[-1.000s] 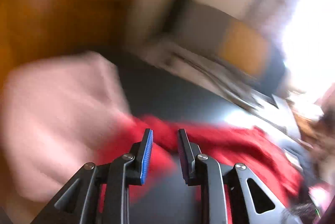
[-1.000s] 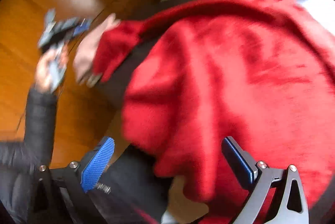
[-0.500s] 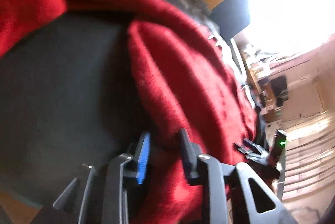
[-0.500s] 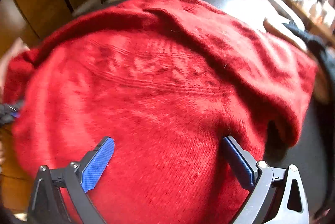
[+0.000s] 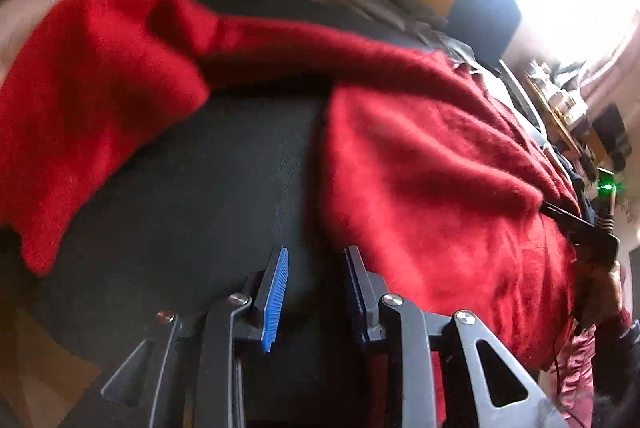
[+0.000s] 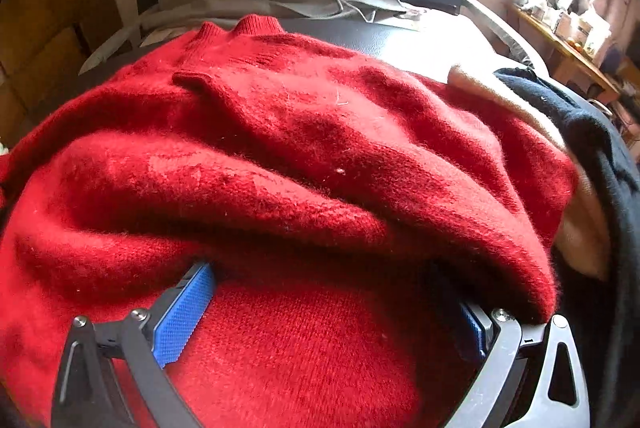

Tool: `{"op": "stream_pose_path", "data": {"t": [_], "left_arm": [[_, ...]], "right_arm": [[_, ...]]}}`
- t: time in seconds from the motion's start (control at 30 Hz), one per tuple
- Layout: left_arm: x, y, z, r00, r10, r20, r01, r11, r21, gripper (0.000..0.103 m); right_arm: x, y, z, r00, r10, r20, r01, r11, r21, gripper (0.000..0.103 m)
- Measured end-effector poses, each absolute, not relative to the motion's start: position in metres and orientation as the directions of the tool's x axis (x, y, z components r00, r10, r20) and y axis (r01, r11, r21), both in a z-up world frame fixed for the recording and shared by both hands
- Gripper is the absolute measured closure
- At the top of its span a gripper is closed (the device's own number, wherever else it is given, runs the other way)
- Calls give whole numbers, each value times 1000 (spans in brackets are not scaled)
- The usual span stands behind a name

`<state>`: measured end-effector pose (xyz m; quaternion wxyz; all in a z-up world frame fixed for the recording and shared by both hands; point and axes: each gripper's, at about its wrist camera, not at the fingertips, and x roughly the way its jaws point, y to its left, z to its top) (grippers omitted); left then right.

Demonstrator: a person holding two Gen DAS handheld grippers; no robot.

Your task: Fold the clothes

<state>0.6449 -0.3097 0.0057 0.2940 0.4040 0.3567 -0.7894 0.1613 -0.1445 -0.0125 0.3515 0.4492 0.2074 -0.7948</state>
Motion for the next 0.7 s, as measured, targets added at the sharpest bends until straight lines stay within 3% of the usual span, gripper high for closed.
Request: {"op": "stream_pose_path", "data": {"t": [0.2,0.33,0.53,0.7], "left_arm": [[668,-315,-17,-692,-38,-721,649,-470,-598,72],[662,-334,-39,-830,67,-554,509,-314,-801,64],[643,-329,-48,-895,254,-366,305,-248,-919,61],[646,-318,-14,-862,339,-377,252,-359,-899,62]], "right_arm": [[212,-151,10,-323,-485,-813,788,-614,54,0],[254,-144,2,-235,-544,-806,807,-571,150,0],[286,-148,-27,-289,-480,-829,833,-552,29,0],[282,-146,-30,-294,-495,-817,823,-566,47,0]]}}
